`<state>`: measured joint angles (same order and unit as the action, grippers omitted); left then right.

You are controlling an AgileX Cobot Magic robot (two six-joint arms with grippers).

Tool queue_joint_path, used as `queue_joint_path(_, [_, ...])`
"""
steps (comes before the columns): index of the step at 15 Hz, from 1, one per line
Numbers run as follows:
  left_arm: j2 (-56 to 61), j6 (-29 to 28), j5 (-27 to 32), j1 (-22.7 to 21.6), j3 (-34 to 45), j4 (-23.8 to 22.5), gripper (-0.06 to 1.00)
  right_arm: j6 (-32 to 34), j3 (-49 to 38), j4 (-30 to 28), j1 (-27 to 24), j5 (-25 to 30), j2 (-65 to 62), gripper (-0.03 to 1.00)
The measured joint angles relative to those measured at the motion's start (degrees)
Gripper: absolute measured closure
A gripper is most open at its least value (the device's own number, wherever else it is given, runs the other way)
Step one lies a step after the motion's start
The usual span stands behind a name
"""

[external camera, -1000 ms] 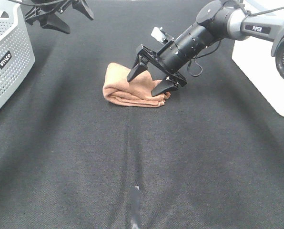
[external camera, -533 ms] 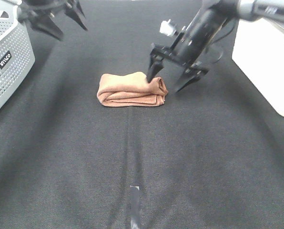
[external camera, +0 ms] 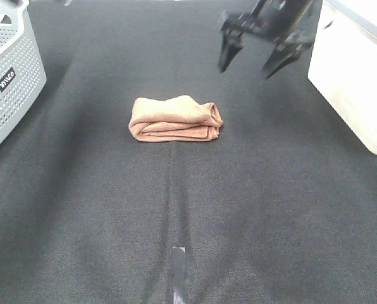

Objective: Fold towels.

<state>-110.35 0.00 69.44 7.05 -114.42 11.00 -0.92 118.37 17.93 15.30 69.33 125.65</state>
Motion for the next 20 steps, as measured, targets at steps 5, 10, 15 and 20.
queue_joint_path(5, [15.87,0.0,0.17,0.0,18.74,-4.3,0.23,-0.06,-15.41,-4.76,0.0,0.0,-15.7,0.13])
queue_joint_path(10, [38.27,0.0,0.23,0.0,36.96,-4.3,0.23,-0.06,-36.38,-8.65,0.0,0.06,-34.66,0.13])
queue_joint_path(15, [62.11,0.0,0.23,0.0,58.33,-4.3,0.23,-0.06,-58.79,-10.2,0.0,0.11,-59.47,0.13])
queue_joint_path(20, [87.83,4.64,-1.6,0.0,79.13,-3.78,0.23,-0.17,-76.43,-11.57,0.0,-1.26,-83.37,0.13])
